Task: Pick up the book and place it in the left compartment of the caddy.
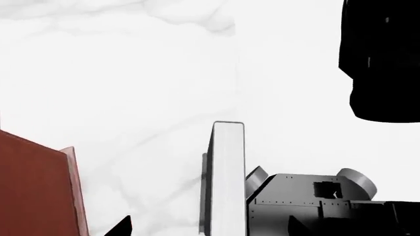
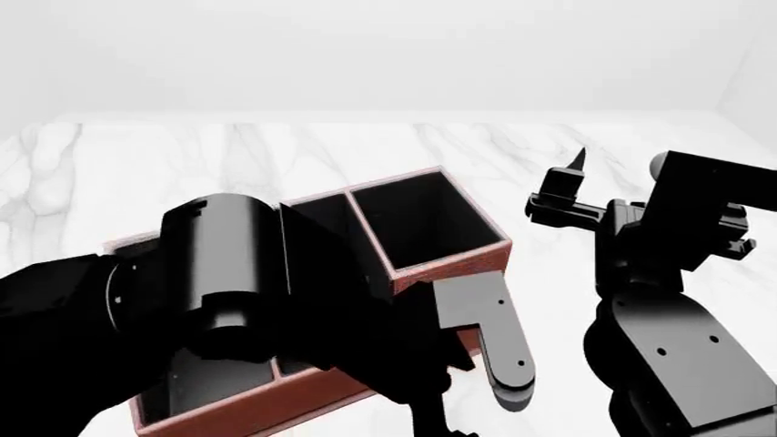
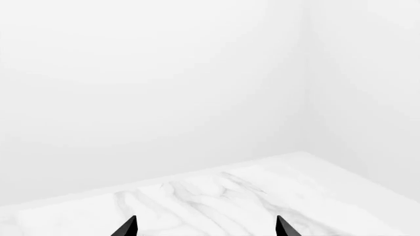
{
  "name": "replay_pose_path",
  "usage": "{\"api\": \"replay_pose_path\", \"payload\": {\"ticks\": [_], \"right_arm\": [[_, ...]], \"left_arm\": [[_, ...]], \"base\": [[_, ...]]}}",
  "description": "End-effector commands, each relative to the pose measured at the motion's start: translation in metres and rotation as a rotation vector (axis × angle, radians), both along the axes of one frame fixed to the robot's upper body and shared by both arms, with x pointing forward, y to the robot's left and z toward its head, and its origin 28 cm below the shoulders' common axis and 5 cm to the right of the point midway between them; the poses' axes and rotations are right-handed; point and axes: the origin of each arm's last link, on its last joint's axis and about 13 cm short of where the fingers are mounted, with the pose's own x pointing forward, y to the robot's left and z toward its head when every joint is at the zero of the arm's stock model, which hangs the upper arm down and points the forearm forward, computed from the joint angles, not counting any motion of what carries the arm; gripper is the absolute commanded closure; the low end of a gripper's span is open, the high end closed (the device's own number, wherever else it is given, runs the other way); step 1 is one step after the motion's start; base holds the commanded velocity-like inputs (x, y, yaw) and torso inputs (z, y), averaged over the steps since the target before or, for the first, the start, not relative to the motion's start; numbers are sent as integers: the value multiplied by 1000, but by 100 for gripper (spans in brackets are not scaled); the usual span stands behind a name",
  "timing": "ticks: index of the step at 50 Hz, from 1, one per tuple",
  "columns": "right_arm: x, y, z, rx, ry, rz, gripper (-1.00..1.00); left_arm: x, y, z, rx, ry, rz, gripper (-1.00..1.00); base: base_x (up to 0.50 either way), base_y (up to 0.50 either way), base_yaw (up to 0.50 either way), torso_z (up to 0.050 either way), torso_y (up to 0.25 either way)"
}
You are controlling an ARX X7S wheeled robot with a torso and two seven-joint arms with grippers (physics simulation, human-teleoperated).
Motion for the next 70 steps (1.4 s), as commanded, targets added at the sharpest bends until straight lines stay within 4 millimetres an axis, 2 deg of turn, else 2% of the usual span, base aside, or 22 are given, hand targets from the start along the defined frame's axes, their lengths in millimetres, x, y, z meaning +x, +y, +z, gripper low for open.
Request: {"api": "replay_pose_path", "payload": {"ticks": [1,12,18,25,26,35,36,52,70], "right_arm": [[1,0,-1,4,2,1,-100],[1,0,0,5,0,2,-100],[1,0,-2,5,3,3,-100],[1,0,-2,5,3,3,-100],[1,-1,-2,9,4,-2,-100],[1,-1,-2,10,4,-2,-100],[1,-1,-2,10,4,-2,-100],[0,-1,-4,14,6,-3,-100],[0,-2,-6,18,7,-4,-100]], "left_arm": [[1,-8,-10,-11,24,-39,-100],[1,-10,-12,-18,29,-51,-100],[-2,-18,-25,-18,59,-91,-100],[-2,-18,-25,-18,59,-91,-100],[-1,-21,-32,-22,76,-103,-100],[0,-22,-34,-28,83,-109,-100],[-1,-25,-39,-40,97,-123,-100],[5,-24,-49,-53,121,-111,-100],[12,-20,-73,-69,178,-84,-100]], "base": [[0,0,0,0,0],[0,0,0,0,0],[0,0,0,0,0],[0,0,0,0,0],[0,0,0,0,0],[0,0,0,0,0],[0,0,0,0,0],[0,0,0,0,0],[0,0,0,0,0]]}}
